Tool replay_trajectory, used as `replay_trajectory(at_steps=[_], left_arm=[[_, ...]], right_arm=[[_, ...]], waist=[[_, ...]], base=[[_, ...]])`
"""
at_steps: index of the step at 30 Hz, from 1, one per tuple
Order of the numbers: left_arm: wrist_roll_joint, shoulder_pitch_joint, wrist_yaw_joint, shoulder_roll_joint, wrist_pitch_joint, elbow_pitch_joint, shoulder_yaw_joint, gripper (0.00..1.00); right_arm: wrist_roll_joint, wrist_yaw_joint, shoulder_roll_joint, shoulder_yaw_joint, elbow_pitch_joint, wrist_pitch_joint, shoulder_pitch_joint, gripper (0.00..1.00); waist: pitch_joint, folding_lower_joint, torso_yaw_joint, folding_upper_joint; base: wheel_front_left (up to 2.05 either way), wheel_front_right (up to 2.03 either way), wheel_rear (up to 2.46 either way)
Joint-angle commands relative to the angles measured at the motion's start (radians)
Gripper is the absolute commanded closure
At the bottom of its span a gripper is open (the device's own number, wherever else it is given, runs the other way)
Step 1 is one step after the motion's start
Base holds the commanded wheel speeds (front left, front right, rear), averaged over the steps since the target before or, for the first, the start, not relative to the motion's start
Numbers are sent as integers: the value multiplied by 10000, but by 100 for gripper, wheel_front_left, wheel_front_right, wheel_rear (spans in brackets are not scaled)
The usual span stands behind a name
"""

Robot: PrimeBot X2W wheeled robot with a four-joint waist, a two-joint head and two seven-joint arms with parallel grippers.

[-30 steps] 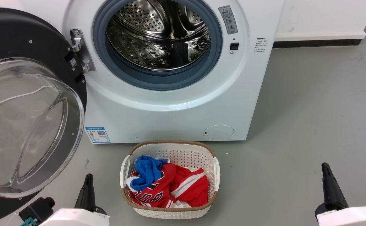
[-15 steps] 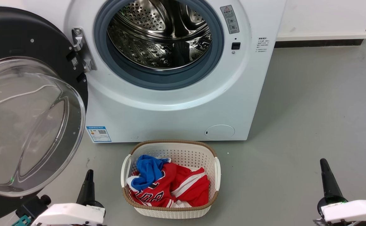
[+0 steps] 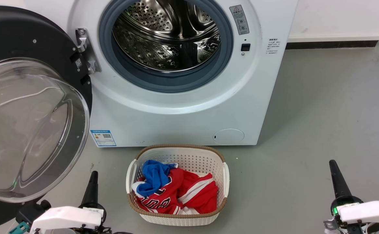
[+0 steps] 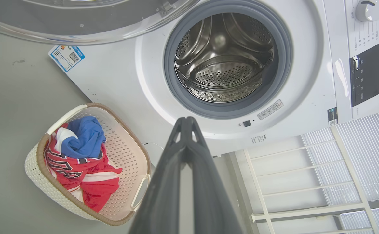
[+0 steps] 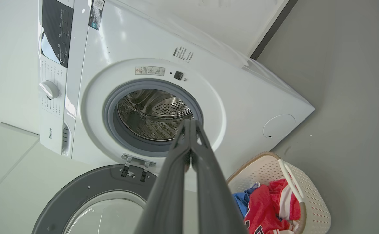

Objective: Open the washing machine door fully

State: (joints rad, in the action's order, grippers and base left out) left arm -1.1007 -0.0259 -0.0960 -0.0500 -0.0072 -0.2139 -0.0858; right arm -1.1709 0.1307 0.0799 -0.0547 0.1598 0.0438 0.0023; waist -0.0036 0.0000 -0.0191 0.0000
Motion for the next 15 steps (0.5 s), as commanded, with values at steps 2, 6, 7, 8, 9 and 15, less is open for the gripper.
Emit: replay_trajectory(at_steps=[2,6,7,8,9,15], left_arm=[[-354,-244,-45,-5,83,42,-56,100],[-782,-307,-85,-5,191,10,-73,100],[-887,-321,-91,-5,219,2,-78,100],[-988,-331,-101,-5,240,-8,-83,100],[-1090,-341,-111,-5,264,-17,-88,100],[-1690,-432,-138,-4,410,-61,-115,100]], right_arm=[[-357,1,67,-20,-8,-79,-222,100],[-768,1,65,-32,68,-190,-336,100],[-861,1,63,-35,88,-201,-356,100],[-947,1,64,-40,106,-235,-371,100],[-1040,1,62,-43,124,-267,-378,100],[-1596,1,55,-66,226,-408,-502,100]], waist=[[2,0,7,0],[7,0,20,0],[8,0,24,0],[9,0,27,0],[10,0,30,0],[17,0,50,0]], base=[[0,0,0],[0,0,0],[0,0,0],[0,0,0],[0,0,0],[0,0,0]])
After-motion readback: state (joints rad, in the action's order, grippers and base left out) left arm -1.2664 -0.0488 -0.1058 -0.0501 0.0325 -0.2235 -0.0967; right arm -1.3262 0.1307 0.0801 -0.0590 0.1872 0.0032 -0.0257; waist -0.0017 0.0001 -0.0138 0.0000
